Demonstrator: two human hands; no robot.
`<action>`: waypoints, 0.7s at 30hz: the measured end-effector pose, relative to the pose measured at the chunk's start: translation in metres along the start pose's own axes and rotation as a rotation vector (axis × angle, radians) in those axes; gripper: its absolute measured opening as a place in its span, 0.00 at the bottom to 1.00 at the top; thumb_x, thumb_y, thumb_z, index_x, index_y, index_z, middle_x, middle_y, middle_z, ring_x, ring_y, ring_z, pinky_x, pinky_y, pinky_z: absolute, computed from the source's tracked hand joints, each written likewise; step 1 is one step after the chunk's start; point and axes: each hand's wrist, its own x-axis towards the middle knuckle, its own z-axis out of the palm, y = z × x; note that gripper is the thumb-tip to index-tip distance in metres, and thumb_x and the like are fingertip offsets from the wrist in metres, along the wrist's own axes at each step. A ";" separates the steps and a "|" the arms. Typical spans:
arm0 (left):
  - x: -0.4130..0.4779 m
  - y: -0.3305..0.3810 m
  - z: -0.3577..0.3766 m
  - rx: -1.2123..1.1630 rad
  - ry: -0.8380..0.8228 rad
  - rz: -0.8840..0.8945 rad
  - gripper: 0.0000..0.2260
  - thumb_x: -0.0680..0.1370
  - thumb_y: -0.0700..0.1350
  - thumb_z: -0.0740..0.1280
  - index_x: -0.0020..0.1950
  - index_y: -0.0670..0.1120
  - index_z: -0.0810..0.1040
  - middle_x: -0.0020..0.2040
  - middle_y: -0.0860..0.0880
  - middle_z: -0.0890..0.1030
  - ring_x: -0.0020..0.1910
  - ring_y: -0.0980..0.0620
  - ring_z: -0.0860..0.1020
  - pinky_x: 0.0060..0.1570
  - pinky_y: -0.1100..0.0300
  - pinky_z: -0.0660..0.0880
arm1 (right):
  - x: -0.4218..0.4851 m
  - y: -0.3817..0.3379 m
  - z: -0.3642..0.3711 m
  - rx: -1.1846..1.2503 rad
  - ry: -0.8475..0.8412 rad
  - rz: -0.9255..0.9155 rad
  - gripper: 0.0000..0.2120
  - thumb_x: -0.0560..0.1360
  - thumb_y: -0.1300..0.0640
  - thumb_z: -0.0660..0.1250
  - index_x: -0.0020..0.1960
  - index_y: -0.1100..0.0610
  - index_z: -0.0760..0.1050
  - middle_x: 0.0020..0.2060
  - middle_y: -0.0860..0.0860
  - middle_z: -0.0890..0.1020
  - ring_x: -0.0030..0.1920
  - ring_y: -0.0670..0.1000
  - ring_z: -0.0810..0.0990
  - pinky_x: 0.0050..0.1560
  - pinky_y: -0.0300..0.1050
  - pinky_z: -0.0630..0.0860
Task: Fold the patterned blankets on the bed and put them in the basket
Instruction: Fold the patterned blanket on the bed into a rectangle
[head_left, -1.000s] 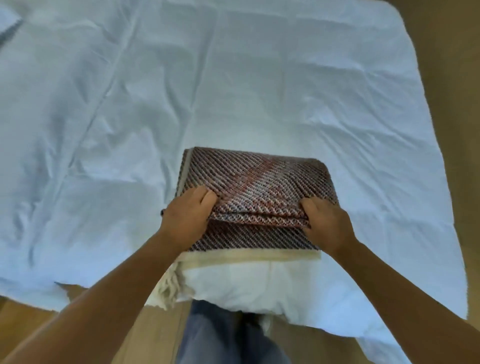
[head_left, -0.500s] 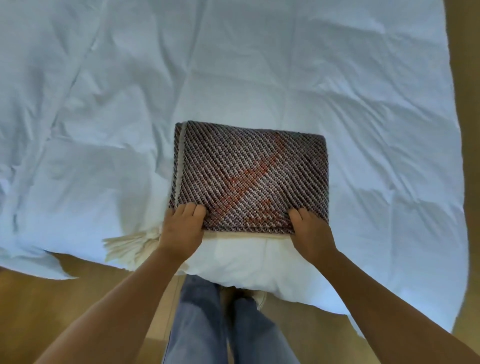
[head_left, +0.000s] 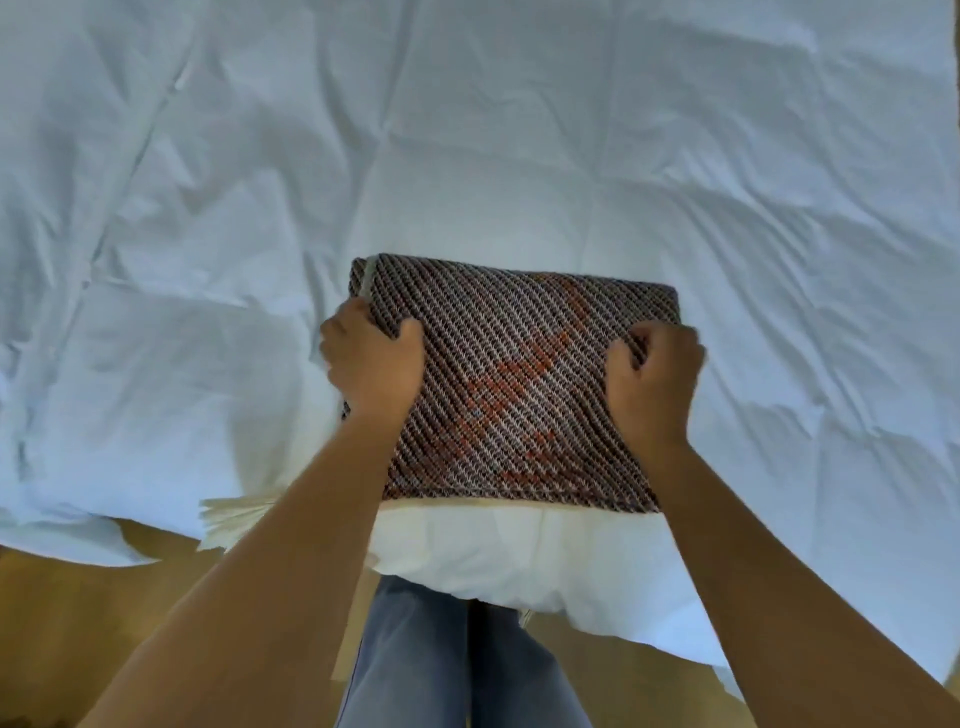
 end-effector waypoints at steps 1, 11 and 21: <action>0.015 0.000 -0.002 -0.061 -0.027 -0.168 0.31 0.69 0.58 0.66 0.66 0.42 0.66 0.62 0.42 0.71 0.62 0.43 0.70 0.61 0.46 0.68 | 0.016 0.002 -0.001 0.023 0.046 0.173 0.16 0.73 0.55 0.65 0.56 0.63 0.72 0.55 0.62 0.74 0.56 0.59 0.70 0.53 0.43 0.61; 0.109 0.013 -0.010 -0.451 -0.956 -0.507 0.27 0.66 0.68 0.66 0.53 0.48 0.80 0.54 0.44 0.83 0.46 0.48 0.83 0.49 0.53 0.76 | 0.086 0.034 -0.003 0.590 -0.476 0.860 0.37 0.55 0.38 0.76 0.57 0.59 0.75 0.47 0.55 0.84 0.45 0.54 0.83 0.39 0.44 0.77; 0.133 0.031 -0.010 -0.564 -0.931 -0.596 0.08 0.74 0.45 0.65 0.49 0.42 0.78 0.47 0.44 0.82 0.40 0.48 0.83 0.42 0.55 0.78 | 0.110 0.032 0.010 0.631 -0.371 0.879 0.21 0.67 0.49 0.74 0.54 0.59 0.75 0.46 0.56 0.82 0.45 0.54 0.82 0.41 0.46 0.78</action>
